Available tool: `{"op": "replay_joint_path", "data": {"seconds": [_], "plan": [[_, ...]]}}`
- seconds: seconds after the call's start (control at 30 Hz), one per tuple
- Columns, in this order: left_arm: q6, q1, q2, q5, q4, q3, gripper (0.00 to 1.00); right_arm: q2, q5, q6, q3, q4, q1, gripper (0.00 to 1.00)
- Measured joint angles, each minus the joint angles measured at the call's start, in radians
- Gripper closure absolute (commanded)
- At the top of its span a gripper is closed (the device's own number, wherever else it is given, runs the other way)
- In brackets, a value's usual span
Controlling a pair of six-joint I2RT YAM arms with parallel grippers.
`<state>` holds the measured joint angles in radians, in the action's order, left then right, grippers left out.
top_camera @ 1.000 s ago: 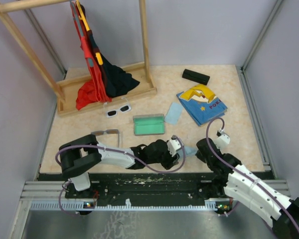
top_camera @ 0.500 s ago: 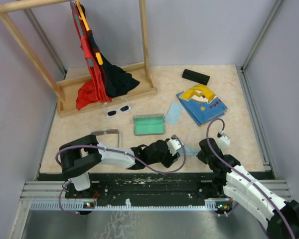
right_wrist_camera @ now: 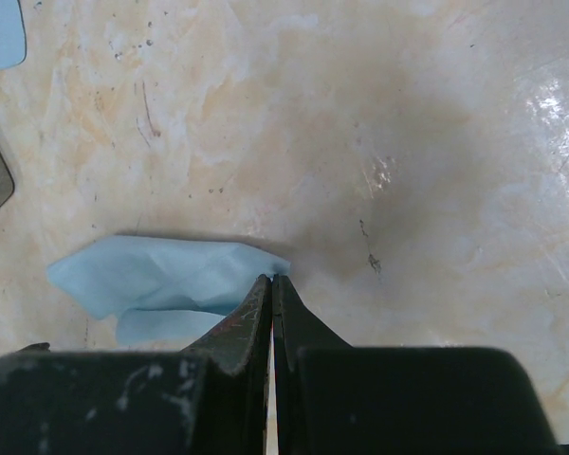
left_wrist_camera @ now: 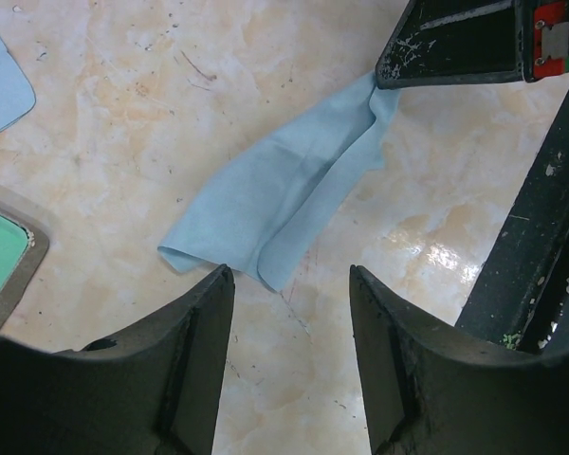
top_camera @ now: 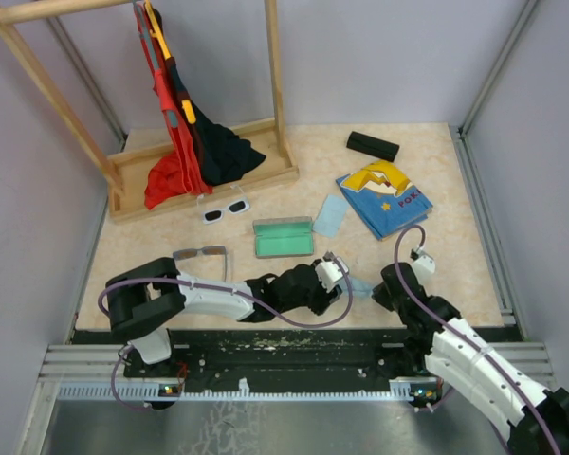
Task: Organize the sunglasses
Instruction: Adjust the glasses cleaning cloth at the center of the board.
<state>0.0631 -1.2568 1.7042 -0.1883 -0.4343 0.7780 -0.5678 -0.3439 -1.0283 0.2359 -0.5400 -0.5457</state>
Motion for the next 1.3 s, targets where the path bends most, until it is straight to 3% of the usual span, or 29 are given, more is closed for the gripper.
{"op": "replay_joint_path", "data": {"seconds": [0.63,1.07,1.3], "plan": [[0.037,0.038,0.014,0.051,0.001,0.015,0.50,0.235,0.049,0.012,-0.034,-0.023,0.000,1.00],[0.013,0.039,0.021,0.106,0.000,0.022,0.51,0.041,0.007,-0.035,-0.039,-0.034,0.001,1.00],[-0.039,0.039,0.065,0.142,-0.003,0.032,0.52,0.036,0.001,-0.038,-0.039,-0.028,0.001,1.00]]}}
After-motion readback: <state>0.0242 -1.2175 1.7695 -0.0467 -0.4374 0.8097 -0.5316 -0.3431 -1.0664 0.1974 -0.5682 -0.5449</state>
